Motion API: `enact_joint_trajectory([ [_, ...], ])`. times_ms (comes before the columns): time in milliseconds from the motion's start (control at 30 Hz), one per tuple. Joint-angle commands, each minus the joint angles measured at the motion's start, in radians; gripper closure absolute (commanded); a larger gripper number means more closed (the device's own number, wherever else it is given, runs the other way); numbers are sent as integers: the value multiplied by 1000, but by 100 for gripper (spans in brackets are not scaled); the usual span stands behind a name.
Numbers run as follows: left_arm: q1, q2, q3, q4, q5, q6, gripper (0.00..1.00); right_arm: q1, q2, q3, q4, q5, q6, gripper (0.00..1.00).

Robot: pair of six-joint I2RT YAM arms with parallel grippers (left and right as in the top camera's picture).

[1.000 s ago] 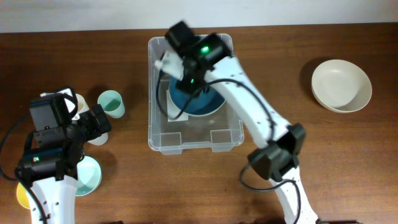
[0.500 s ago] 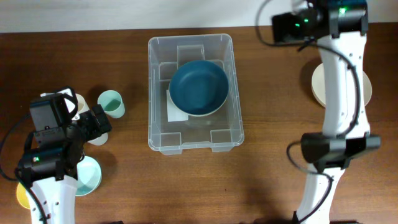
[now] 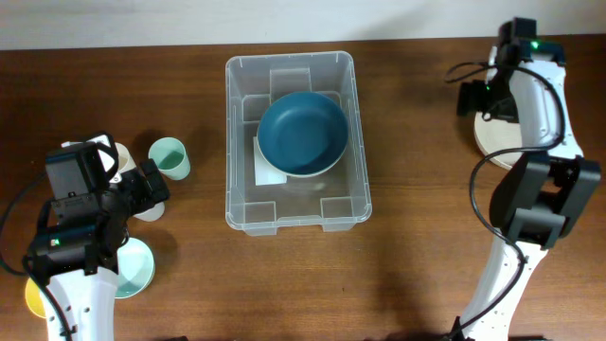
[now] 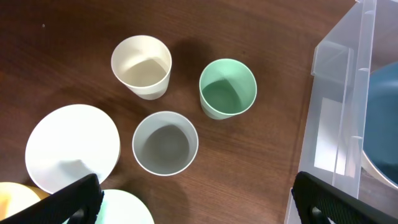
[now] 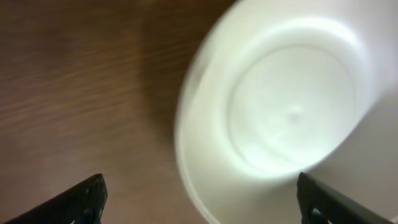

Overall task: Pack container
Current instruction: 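Move the right gripper to the back cream bowl and grasp its rim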

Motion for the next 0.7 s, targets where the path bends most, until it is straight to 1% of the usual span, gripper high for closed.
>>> enact_joint_trajectory([
  [0,5,-7,18,-1,1,-10,1,-11,-14,-51,32,-9,19,7],
  [233,4,-7,18,0,16,-10,1,-11,-13,-119,116,0,15,7],
  [333,4,-7,18,0,16,-10,1,-11,-12,-127,136,43,7,8],
  [467,4,-7,18,0,16,-10,1,-11,-2,-127,151,163,8,9],
  [667,4,-7,18,4,16,-10,1,-10,39,-128,142,180,5,10],
])
